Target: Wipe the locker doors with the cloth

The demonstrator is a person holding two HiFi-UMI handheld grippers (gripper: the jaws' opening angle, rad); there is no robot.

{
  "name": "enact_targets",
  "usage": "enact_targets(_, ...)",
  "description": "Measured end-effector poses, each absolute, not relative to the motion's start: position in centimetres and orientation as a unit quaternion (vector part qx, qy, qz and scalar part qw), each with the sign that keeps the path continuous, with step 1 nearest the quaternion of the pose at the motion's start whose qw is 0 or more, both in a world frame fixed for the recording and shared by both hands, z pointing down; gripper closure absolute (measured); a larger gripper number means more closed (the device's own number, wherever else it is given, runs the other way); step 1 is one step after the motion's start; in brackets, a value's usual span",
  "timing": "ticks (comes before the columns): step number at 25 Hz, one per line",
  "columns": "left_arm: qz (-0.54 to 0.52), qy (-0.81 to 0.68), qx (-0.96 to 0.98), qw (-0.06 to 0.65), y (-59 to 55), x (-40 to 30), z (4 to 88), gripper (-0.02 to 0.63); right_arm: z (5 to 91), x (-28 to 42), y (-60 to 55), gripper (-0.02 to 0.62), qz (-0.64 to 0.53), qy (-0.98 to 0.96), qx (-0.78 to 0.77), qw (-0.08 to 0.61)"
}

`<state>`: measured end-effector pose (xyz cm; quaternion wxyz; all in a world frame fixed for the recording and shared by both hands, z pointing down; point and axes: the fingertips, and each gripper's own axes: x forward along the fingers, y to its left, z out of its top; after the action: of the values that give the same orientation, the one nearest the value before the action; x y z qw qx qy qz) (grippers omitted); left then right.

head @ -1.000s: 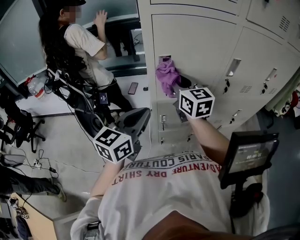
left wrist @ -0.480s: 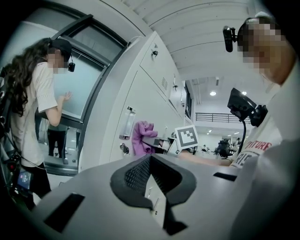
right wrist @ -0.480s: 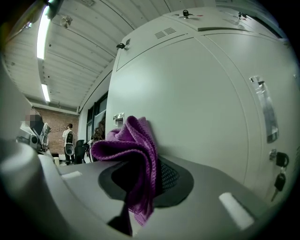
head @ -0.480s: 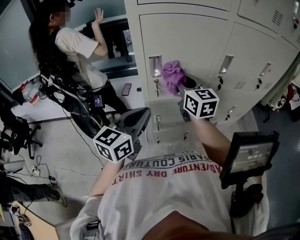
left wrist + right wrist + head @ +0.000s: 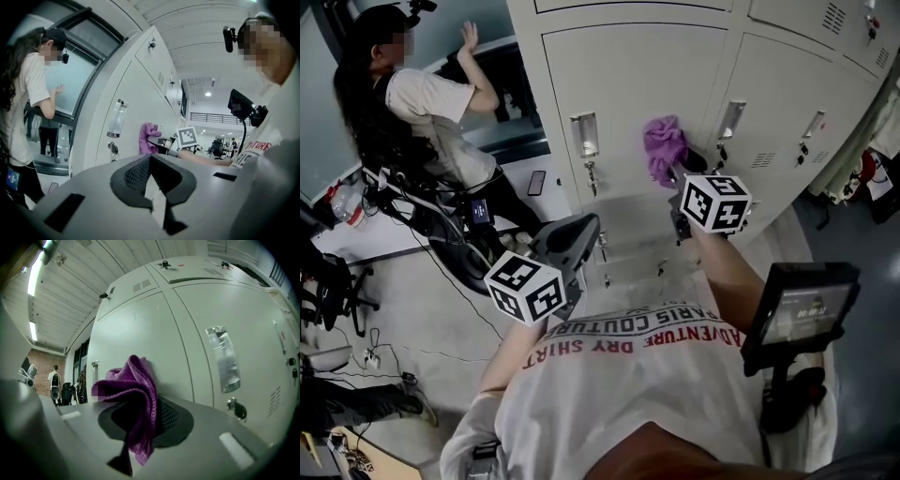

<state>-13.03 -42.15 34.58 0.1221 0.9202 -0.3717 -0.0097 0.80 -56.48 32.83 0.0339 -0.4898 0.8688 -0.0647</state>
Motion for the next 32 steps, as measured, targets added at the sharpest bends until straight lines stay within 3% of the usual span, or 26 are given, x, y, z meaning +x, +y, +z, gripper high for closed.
enact_targets(10,-0.005,-0.349,0.928,0.128,-42.9,-11.1,35.1,0.604,33.0,7.5,-57.6,0.528,-0.076,0.832,-0.547,0.053)
enact_targets(20,-0.008,-0.353,0.926,0.132,-42.3,-11.8,35.3,0.604,33.3,7.9,-57.1,0.529,-0.084,0.824,-0.557,0.065)
enact_targets(32,-0.018,-0.397,0.908,0.131,-40.3,-15.7,35.1,0.604,34.7,-5.1,-51.4,0.528,-0.079,0.908,-0.406,0.057)
